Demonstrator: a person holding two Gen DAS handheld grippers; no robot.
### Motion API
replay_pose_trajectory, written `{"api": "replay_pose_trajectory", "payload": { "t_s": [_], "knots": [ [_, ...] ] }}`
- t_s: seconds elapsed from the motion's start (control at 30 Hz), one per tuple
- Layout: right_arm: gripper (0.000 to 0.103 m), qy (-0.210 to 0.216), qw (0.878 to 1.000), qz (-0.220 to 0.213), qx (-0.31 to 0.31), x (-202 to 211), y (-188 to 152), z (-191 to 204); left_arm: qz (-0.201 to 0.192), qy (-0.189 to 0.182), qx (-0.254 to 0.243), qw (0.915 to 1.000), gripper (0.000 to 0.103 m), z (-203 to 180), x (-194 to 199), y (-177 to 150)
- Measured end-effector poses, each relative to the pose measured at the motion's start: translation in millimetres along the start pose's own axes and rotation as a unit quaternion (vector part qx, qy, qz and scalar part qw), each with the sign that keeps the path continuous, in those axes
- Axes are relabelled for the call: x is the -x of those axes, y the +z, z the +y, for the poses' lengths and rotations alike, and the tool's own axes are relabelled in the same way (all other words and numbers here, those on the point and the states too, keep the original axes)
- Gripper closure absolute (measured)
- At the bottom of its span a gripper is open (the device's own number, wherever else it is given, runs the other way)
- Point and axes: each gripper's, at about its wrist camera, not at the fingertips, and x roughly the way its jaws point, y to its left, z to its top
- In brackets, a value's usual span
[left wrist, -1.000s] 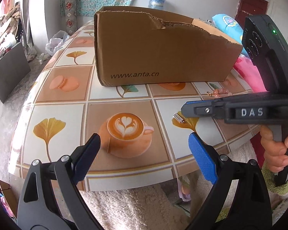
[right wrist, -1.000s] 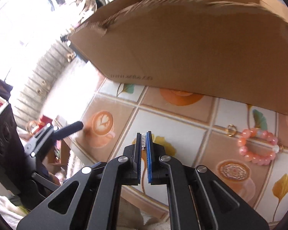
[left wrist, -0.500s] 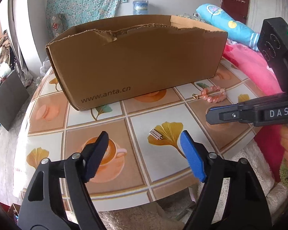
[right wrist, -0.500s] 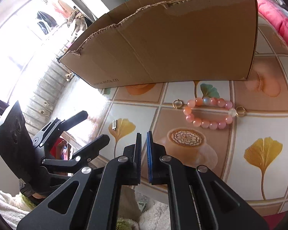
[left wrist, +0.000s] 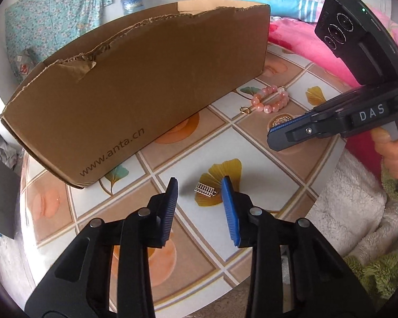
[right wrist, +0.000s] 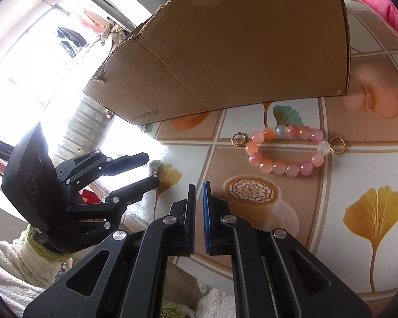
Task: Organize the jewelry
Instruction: 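Lower the left gripper onto the silver spring charm and close it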
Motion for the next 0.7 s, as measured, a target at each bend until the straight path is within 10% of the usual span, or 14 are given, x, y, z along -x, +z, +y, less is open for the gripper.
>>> {"api": "replay_pose_trajectory", "payload": {
  "t_s": [0.7],
  "knots": [
    [0.097, 0.02, 0.999, -0.023, -0.025, 27.3, -5.9, -34.9, -0.005, -0.004, 0.048, 0.9988, 0.099, -6.6, 2.5, -4.9]
  ]
}}
